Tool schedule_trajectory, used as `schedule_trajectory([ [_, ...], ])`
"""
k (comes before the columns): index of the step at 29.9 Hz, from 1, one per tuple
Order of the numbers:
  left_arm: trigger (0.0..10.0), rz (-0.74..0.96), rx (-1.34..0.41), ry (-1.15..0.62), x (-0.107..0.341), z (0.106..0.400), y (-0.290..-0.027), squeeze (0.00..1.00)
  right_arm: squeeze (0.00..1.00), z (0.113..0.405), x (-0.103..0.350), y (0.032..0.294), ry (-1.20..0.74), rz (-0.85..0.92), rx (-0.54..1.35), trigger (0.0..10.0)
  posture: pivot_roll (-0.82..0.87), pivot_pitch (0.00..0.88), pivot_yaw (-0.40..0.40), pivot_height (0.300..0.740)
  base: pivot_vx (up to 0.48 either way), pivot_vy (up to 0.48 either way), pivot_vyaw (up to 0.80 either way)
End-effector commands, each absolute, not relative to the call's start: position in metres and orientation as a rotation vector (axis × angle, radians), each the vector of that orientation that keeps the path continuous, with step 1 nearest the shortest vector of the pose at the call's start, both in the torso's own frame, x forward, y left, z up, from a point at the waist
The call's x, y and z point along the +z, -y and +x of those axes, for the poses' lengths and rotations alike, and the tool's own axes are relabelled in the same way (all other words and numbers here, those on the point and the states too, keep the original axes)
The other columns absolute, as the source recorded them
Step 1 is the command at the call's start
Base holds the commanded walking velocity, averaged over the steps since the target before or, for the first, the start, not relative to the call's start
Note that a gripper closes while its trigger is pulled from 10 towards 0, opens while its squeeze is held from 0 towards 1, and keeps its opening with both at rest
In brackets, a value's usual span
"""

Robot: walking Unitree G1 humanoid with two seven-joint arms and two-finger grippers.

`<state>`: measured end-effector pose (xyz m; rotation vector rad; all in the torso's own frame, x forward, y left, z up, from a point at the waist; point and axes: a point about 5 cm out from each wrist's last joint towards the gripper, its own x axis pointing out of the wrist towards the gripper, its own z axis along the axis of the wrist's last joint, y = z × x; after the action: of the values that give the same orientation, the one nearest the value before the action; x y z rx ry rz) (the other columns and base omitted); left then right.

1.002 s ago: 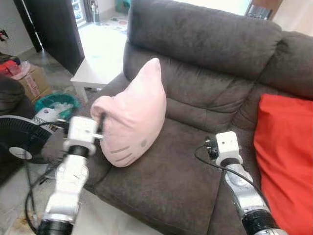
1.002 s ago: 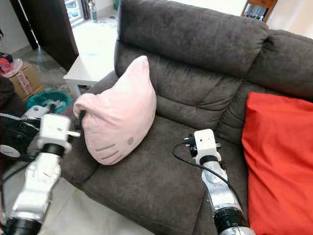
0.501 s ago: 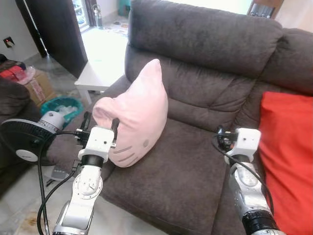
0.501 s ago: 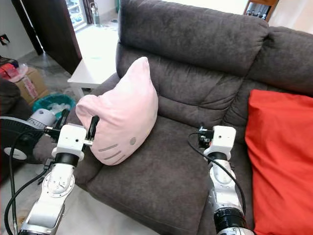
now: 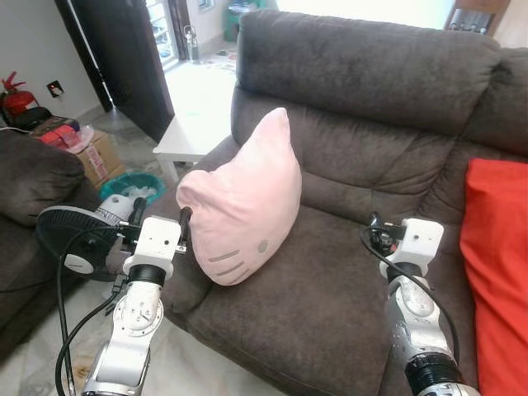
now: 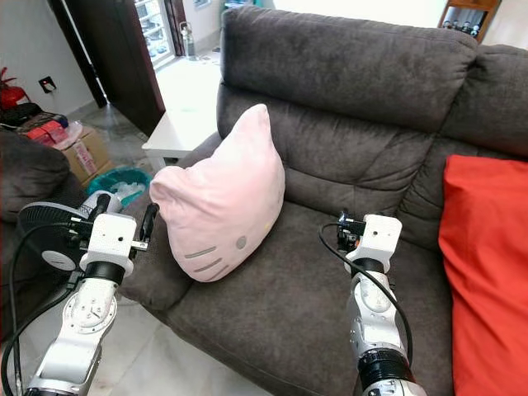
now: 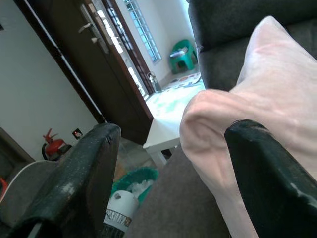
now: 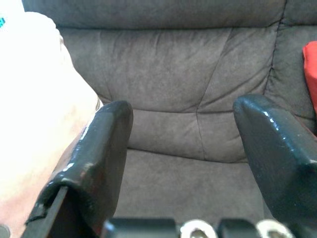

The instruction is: Move the pillow to the sofa from floor

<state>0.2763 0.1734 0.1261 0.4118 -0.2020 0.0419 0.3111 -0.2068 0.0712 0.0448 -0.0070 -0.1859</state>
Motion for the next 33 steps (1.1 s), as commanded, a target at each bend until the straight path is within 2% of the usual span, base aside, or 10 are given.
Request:
schedule_trajectory([
  [1,10.0,0.397,0.028,0.185,0.121,0.277,-0.173,0.00,0.00,0.311,0.069,0.210,0.002,0.055,-0.193,10.0,0.16,0.000,0.020,0.740,0.000,0.000,0.00],
  [7,10.0,0.343,0.049,0.086,0.101,0.279,-0.178,0.00,0.00,0.307,0.059,0.215,-0.048,0.035,-0.199,10.0,0.15,0.000,0.009,0.740,0.000,0.000,0.00],
  [10,10.0,0.292,0.086,-0.016,0.079,0.278,-0.191,0.00,0.00,0.301,0.044,0.219,-0.127,0.016,-0.210,10.0,0.15,0.000,0.002,0.740,0.000,0.000,0.00],
  [12,10.0,0.320,0.072,-0.154,0.050,0.270,-0.203,0.00,0.00,0.292,0.024,0.220,-0.251,-0.061,-0.205,10.0,0.15,0.000,0.000,0.740,0.000,0.000,0.00],
  [15,10.0,0.347,0.069,-0.258,0.026,0.258,-0.213,0.00,0.00,0.281,0.006,0.219,-0.353,-0.103,-0.203,10.0,0.14,0.000,0.000,0.740,0.000,0.000,0.00],
  [16,10.0,0.347,0.069,-0.258,0.026,0.258,-0.213,0.00,0.00,0.281,0.006,0.219,-0.353,-0.103,-0.203,10.0,0.14,0.000,0.000,0.740,0.000,0.000,0.00],
  [22,10.0,0.319,0.101,-0.465,-0.015,0.232,-0.229,0.00,0.00,0.238,-0.038,0.220,-0.597,-0.102,-0.205,10.0,0.14,0.000,0.007,0.740,0.000,0.000,0.00],
  [25,10.0,0.320,0.096,-0.527,-0.027,0.223,-0.232,0.00,0.00,0.228,-0.047,0.219,-0.659,-0.110,-0.198,10.0,0.13,0.000,0.008,0.740,0.000,0.000,0.00],
  [30,10.0,0.315,0.145,-0.664,-0.047,0.203,-0.245,0.00,0.00,0.209,-0.063,0.214,-0.769,0.019,-0.225,10.0,0.13,0.000,0.011,0.740,0.000,0.000,0.00],
  [33,10.0,0.309,0.160,-0.692,-0.050,0.199,-0.248,0.00,0.00,0.206,-0.066,0.212,-0.792,0.027,-0.224,10.0,0.13,0.000,0.012,0.740,0.000,0.000,0.00],
])
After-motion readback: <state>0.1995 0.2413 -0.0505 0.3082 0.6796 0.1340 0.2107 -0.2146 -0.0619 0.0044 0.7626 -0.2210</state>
